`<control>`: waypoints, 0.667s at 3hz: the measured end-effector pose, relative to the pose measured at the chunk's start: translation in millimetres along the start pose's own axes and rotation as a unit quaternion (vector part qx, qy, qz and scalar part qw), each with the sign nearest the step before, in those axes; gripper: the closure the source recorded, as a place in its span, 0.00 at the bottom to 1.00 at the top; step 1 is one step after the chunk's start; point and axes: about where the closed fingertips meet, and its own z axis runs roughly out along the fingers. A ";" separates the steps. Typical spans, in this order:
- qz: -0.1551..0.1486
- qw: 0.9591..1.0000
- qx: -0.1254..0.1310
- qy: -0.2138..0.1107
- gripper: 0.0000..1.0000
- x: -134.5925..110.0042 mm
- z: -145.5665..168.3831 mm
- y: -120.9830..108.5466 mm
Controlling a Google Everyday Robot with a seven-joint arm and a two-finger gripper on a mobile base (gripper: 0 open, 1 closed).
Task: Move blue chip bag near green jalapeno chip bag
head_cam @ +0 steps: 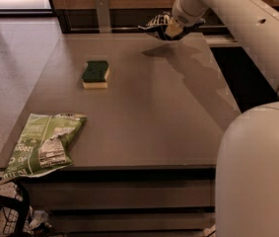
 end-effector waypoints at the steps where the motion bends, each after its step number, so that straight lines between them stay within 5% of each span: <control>1: -0.008 1.000 0.015 -0.004 1.00 1.3 -33.2 4.9; 2: -0.015 1.000 0.001 -0.026 1.00 5.4 -71.5 22.3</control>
Offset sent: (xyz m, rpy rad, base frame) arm -0.1201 -0.0129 0.0604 0.0713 -0.0314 0.1207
